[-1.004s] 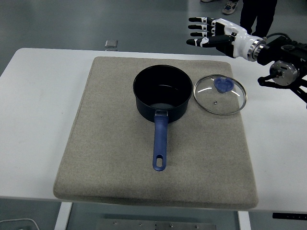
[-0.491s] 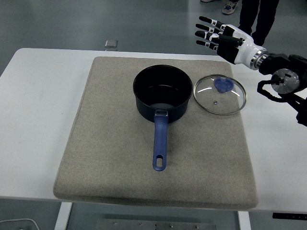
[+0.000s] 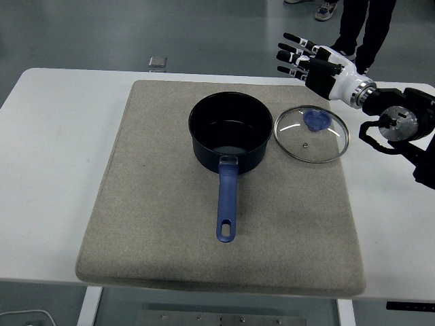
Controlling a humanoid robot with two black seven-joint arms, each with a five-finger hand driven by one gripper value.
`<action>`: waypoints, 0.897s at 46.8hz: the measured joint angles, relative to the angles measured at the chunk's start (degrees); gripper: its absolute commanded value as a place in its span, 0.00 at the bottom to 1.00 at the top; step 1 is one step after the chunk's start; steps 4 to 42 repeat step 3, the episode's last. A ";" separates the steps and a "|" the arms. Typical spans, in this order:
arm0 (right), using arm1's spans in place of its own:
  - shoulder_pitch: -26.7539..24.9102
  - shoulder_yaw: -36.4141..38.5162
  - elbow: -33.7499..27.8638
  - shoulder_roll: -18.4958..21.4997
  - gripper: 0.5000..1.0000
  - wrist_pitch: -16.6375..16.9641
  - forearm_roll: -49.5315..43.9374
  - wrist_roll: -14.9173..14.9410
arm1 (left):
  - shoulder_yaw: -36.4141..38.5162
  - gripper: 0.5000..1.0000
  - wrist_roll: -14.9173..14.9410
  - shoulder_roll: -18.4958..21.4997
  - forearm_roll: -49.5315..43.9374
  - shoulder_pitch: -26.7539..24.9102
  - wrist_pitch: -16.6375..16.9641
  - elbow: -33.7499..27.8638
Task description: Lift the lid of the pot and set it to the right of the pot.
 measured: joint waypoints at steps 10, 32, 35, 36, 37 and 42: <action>0.00 0.01 0.00 0.00 0.80 -0.10 0.02 0.00 | 0.01 1.00 0.00 0.00 0.00 0.00 -0.02 0.00; 0.00 0.01 0.00 0.00 0.80 -0.10 0.02 0.00 | 0.01 1.00 0.00 0.00 0.00 0.00 -0.02 0.00; 0.00 0.01 0.00 0.00 0.80 -0.10 0.02 0.00 | 0.01 1.00 0.00 0.00 0.00 0.00 -0.02 0.00; 0.00 0.01 0.00 0.00 0.80 -0.10 0.02 0.00 | 0.01 1.00 0.00 0.00 0.00 0.00 -0.02 0.00; 0.00 0.01 0.00 0.00 0.80 -0.10 0.02 0.00 | 0.01 1.00 0.00 0.00 0.00 0.00 -0.02 0.00; 0.00 0.01 0.00 0.00 0.80 -0.10 0.02 0.00 | 0.01 1.00 0.00 0.00 0.00 0.00 -0.02 0.00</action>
